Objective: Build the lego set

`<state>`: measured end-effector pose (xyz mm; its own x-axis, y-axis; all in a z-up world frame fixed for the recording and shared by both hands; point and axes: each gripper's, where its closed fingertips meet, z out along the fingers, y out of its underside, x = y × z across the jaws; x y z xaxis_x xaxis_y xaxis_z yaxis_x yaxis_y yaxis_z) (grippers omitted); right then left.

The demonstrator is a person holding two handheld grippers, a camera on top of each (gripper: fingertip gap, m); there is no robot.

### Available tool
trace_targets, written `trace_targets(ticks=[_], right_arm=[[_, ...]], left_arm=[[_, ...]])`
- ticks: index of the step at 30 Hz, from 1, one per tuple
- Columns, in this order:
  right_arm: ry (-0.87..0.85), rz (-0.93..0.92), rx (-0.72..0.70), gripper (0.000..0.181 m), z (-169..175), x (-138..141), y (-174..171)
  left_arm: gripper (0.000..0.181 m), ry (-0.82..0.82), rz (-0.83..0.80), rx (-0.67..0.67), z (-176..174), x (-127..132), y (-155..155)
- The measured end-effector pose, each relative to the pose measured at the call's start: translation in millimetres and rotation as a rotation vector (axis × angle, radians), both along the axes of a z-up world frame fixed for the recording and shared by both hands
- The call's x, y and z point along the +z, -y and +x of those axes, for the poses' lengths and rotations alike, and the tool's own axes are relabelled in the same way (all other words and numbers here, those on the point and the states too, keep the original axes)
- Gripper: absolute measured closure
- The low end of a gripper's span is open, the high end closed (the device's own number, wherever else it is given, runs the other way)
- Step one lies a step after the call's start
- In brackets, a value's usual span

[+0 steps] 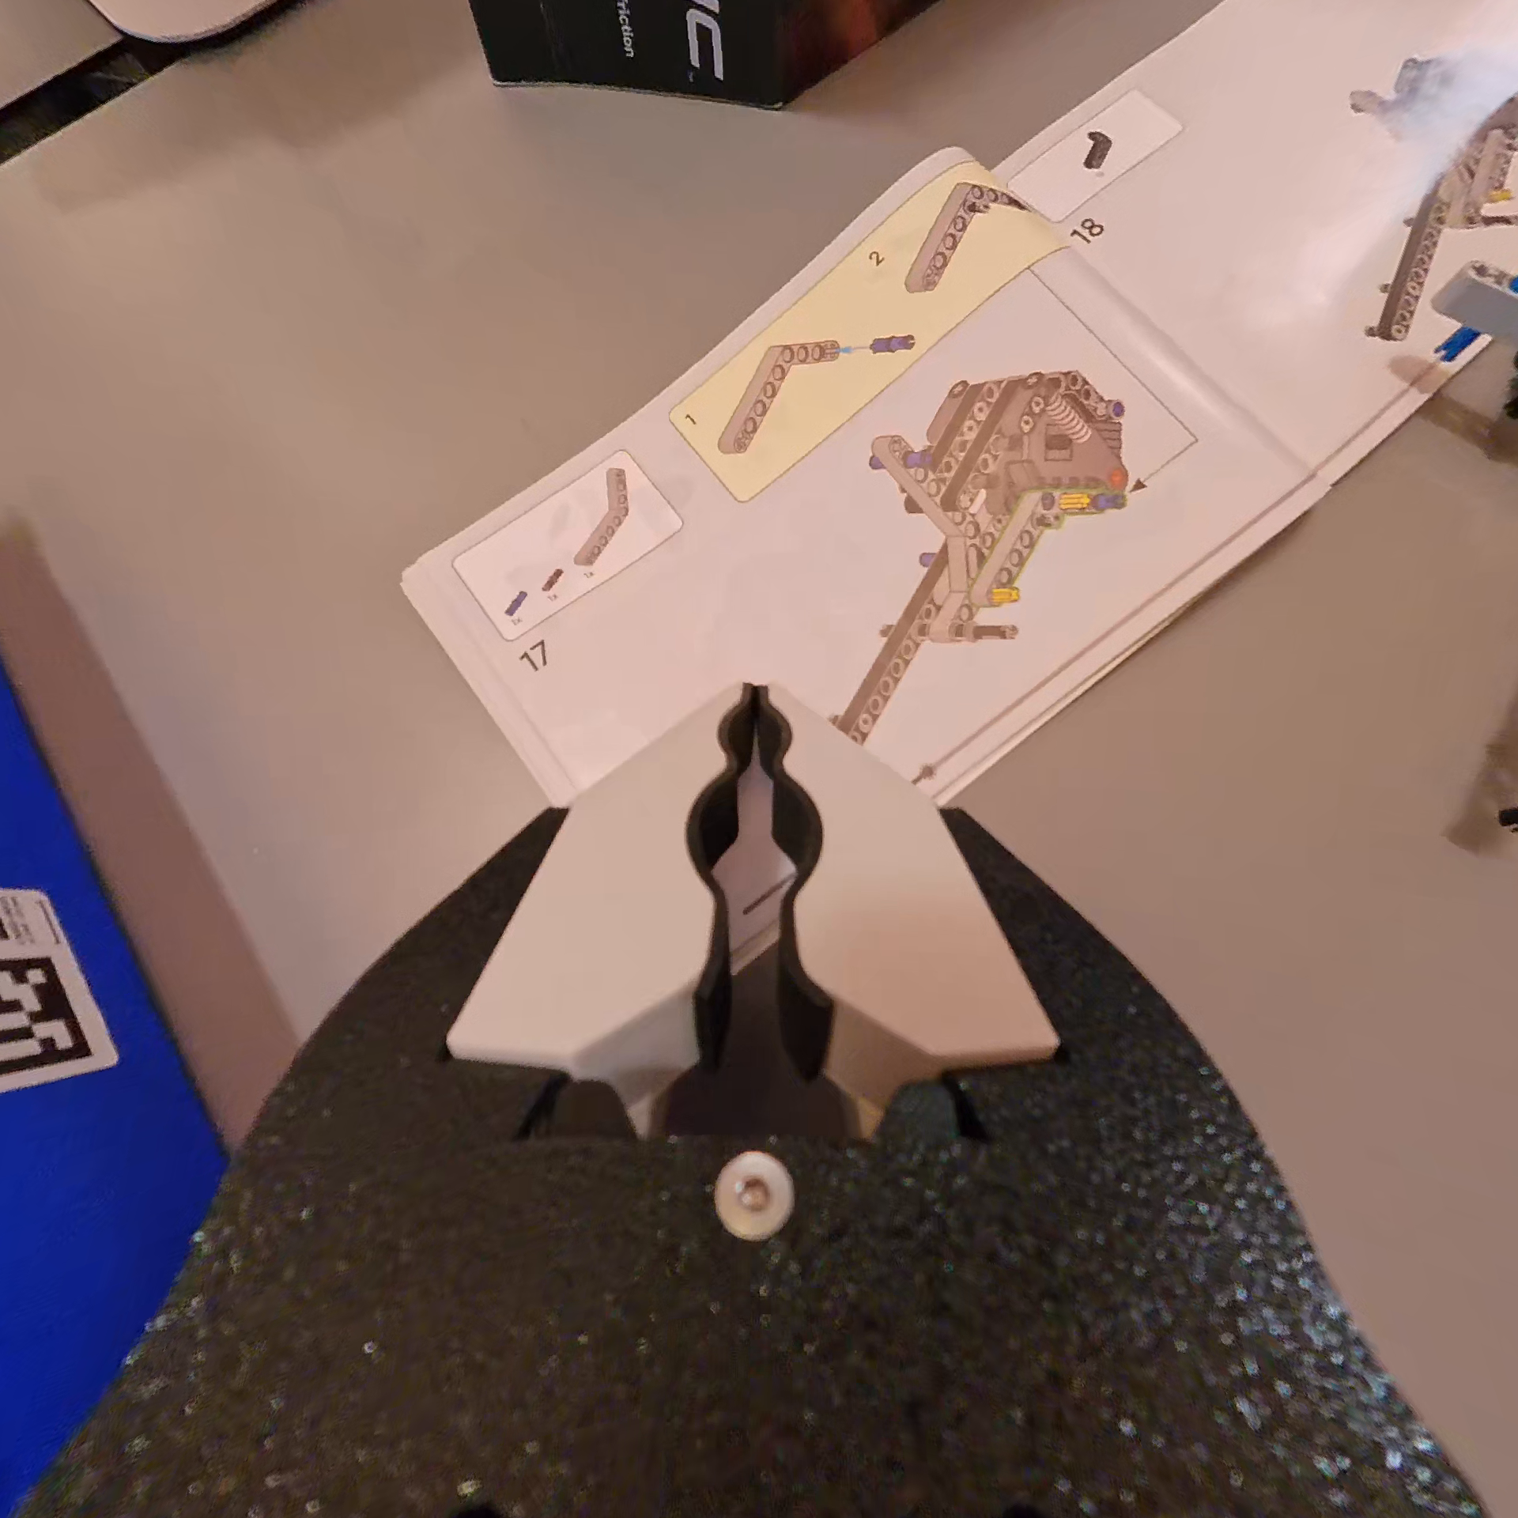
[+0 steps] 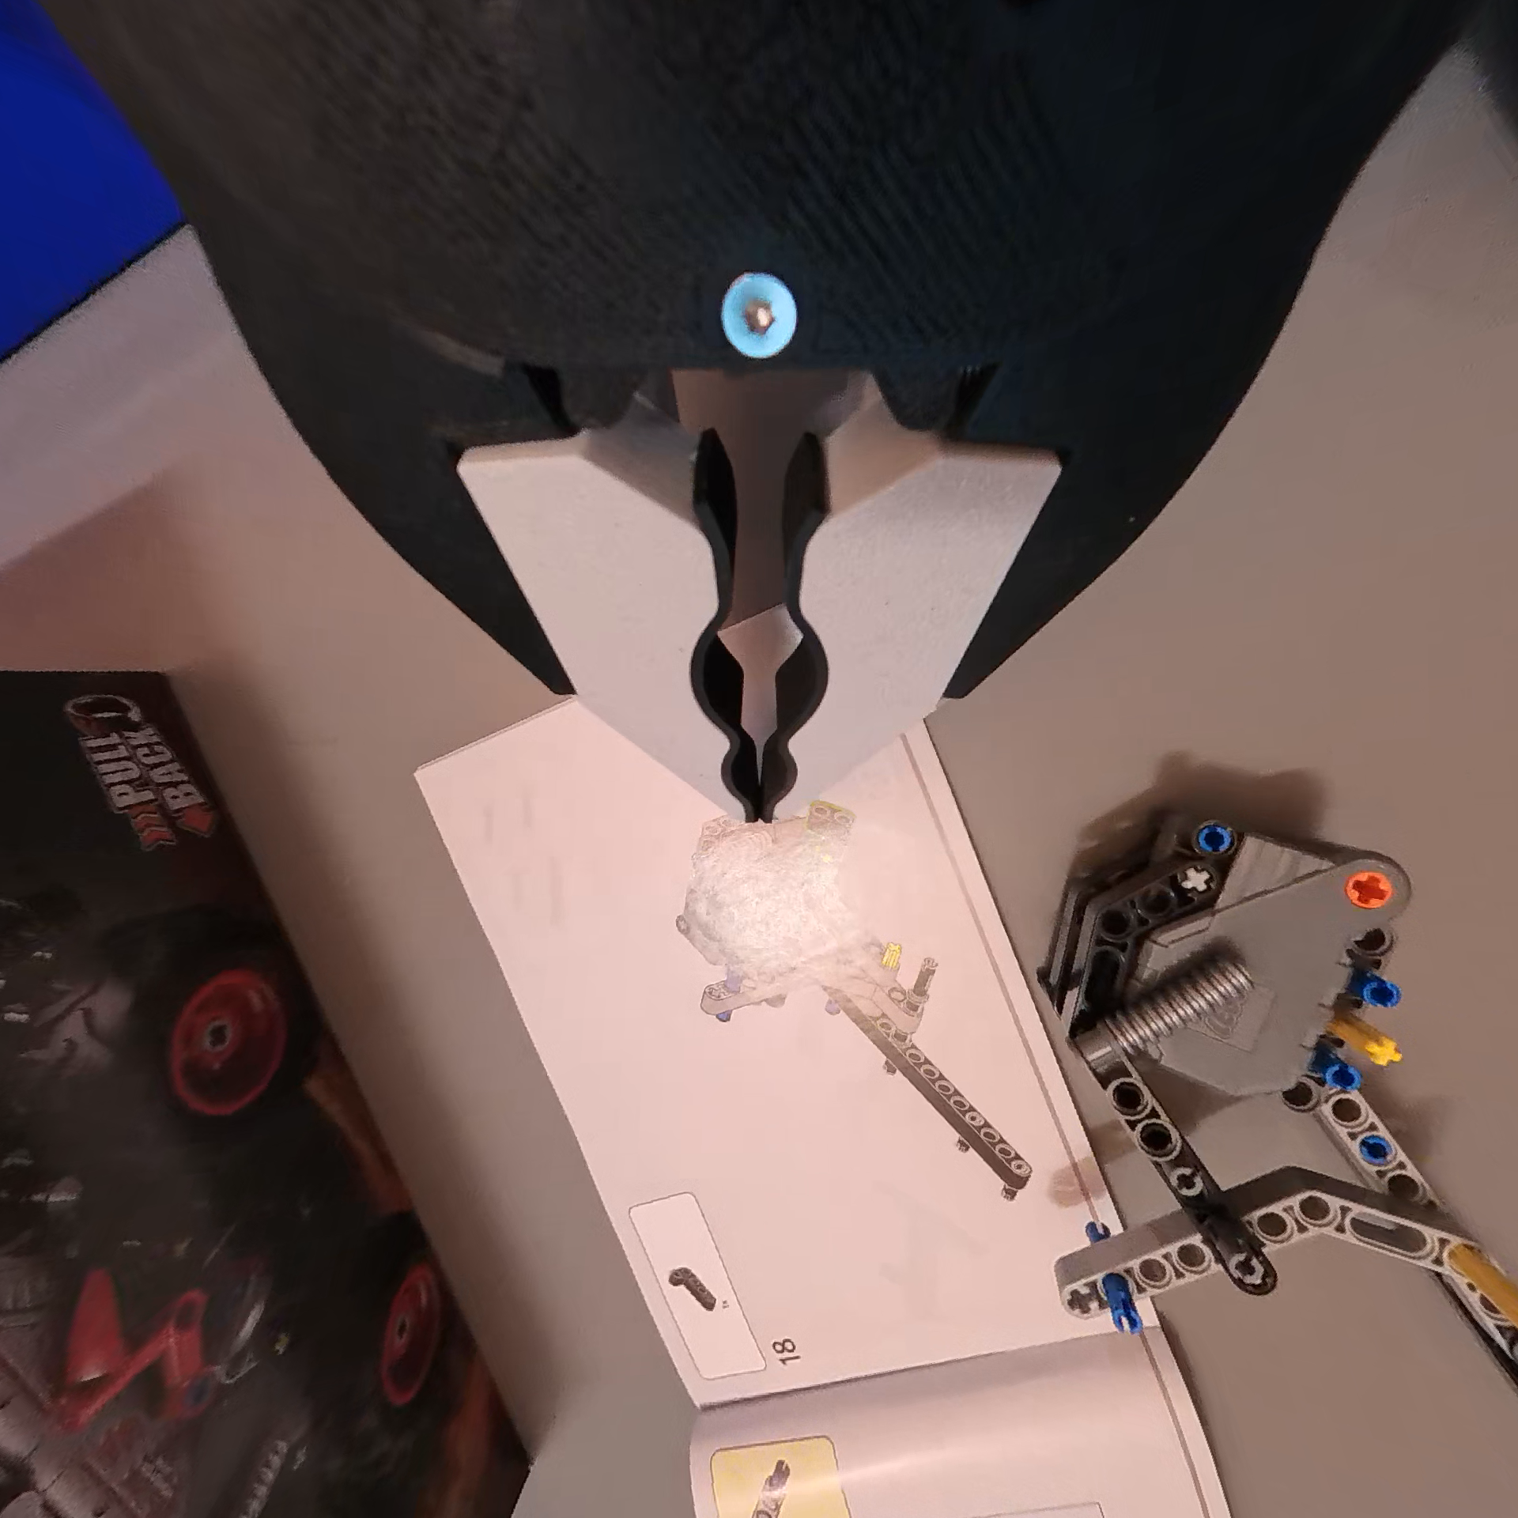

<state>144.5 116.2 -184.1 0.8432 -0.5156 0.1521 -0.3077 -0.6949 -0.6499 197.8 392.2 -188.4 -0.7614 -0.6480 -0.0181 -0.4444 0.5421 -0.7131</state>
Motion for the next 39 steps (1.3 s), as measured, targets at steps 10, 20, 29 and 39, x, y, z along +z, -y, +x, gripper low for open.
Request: trace_targets(ticks=[10,20,29,39], right_arm=[[0.247,0.082,-0.064,0.177,18.7,29.5,2.2],[0.623,0.206,-0.265,0.175,36.6,95.6,13.0],[0.653,0.279,-0.313,0.177,20.1,137.7,-16.5],[0.512,0.342,-0.055,0.176,7.7,165.4,-171.7]], left_arm=[[0.178,0.215,-0.035,0.018,10.7,35.9,-5.0],[0.18,0.442,-0.298,0.131,5.8,142.1,-64.1],[0.177,0.235,-0.109,0.229,-11.9,114.8,-201.9],[0.181,0.114,-0.12,0.08,-38.1,55.7,-136.3]])
